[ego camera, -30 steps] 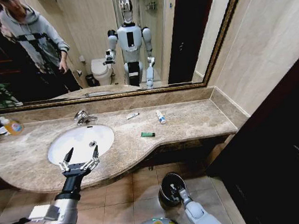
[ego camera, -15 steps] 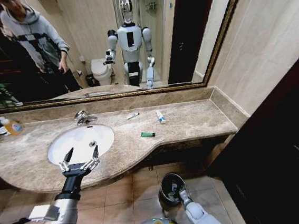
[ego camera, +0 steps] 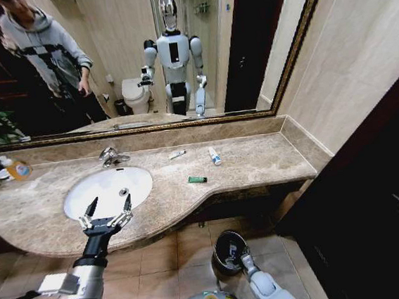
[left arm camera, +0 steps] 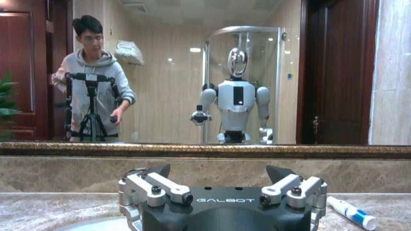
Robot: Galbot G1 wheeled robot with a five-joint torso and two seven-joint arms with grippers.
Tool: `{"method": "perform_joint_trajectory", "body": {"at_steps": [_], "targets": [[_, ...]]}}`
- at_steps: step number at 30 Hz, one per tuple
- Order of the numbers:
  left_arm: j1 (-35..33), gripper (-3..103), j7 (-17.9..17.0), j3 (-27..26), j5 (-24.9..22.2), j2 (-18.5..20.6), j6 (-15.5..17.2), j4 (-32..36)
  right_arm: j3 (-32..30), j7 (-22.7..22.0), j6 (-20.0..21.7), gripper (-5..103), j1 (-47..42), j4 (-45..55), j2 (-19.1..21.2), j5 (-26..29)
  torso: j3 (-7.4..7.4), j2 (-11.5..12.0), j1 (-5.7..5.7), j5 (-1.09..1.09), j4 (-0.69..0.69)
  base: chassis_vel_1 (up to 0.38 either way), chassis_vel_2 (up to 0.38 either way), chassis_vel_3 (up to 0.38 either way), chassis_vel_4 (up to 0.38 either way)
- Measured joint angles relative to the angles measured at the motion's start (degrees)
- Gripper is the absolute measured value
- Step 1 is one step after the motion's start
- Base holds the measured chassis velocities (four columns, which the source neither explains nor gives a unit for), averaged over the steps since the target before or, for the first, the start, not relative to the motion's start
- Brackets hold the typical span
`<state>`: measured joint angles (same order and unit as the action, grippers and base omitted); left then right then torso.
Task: Pick up the trash from the sink and place it in the trash bin.
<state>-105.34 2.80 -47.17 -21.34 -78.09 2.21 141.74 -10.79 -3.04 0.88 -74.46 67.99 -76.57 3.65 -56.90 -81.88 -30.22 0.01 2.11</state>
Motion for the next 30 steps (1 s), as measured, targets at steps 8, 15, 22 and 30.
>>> {"method": "perform_joint_trajectory", "body": {"at_steps": [8, 15, 22, 30], "targets": [[0.0, 100, 0.0, 0.0, 0.0, 0.0, 0.0, 0.0, -2.75, -3.81, 0.61, 100, -8.38, 15.76, 3.02, -0.31, 0.0, 0.0, 0.0, 0.0, 0.0, 0.0, 0.0, 0.0, 0.0], [0.0, 100, 0.02, 0.0, 0.0, 0.0, 0.0, 0.0, -5.33, -6.65, 0.56, 100, -16.69, 29.84, 4.94, -0.87, 0.0, 0.0, 0.0, 0.0, 0.0, 0.0, 0.0, 0.0, 0.0], [0.0, 100, -0.01, 0.0, 0.0, 0.0, 0.0, 0.0, -7.91, -8.2, 0.98, 100, -26.57, 45.56, 6.41, -1.26, 0.0, 0.0, 0.0, 0.0, 0.0, 0.0, 0.0, 0.0, 0.0], [0.0, 100, 0.0, 0.0, 0.0, 0.0, 0.0, 0.0, -8.24, -9.3, 2.0, 100, -29.56, 53.77, 6.85, -2.21, 0.0, 0.0, 0.0, 0.0, -0.01, 0.0, 0.0, 0.0, 0.0]]}}
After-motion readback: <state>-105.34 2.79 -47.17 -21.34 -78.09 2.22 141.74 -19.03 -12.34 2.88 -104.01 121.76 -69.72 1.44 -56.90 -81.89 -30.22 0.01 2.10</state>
